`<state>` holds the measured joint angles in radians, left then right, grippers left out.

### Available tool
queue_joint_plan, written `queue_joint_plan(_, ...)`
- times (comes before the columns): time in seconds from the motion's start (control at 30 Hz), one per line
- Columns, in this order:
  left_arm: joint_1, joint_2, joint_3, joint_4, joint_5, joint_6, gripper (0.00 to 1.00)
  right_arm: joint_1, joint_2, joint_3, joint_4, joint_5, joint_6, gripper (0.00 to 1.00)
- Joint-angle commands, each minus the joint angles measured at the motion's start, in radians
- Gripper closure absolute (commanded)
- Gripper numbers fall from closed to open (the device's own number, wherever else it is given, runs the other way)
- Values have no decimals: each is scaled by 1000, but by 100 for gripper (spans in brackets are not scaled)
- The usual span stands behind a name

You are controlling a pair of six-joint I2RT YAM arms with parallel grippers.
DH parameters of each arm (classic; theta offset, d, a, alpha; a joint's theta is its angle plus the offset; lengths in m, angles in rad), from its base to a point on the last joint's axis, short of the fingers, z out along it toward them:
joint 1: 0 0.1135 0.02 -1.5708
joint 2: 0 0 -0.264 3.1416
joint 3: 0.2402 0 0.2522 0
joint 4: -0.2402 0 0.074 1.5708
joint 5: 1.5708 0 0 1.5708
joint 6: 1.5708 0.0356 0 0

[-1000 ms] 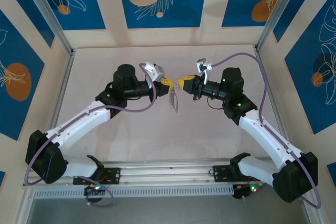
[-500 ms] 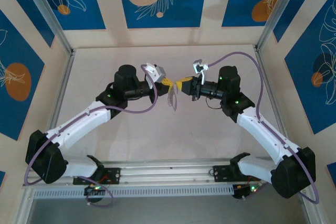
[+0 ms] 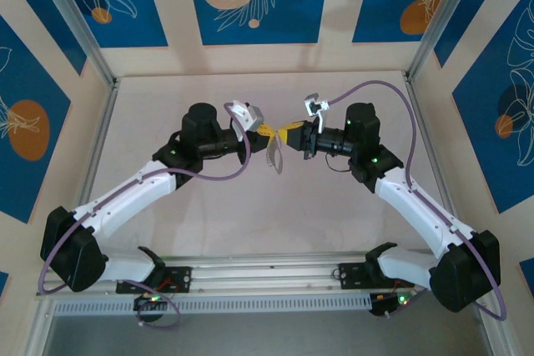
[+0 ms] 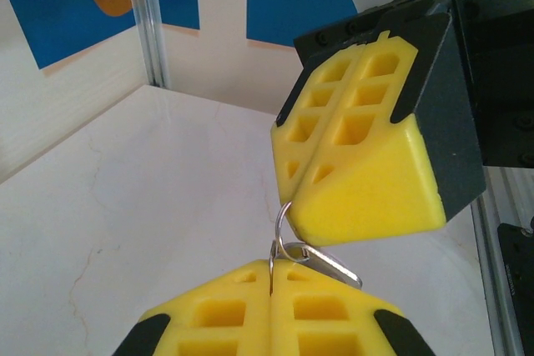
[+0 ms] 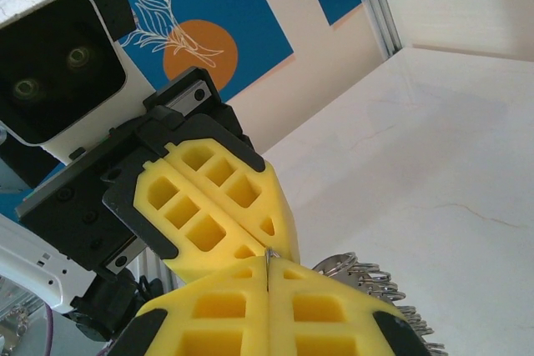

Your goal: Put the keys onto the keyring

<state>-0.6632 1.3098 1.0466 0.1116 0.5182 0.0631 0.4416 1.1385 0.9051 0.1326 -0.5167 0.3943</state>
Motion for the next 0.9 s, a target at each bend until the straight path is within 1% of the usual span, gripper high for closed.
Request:
queue_joint_plan(0.0,-15,-14,36,31,11,23,100,13,15,47,-12,-19,-18,100)
queue_joint_plan(0.3,-22,-25,32,48,-11,24,100,14,46,49,-51,13,-34,100)
queue_joint_plan(0.57,-22,-55,-9,110,-62,17,100,-26,43,10,-61,23,-15,100)
queue_joint_plan(0.87,-22,-67,-27,142,-73,7,100,-49,48,-14,-45,18,5,100)
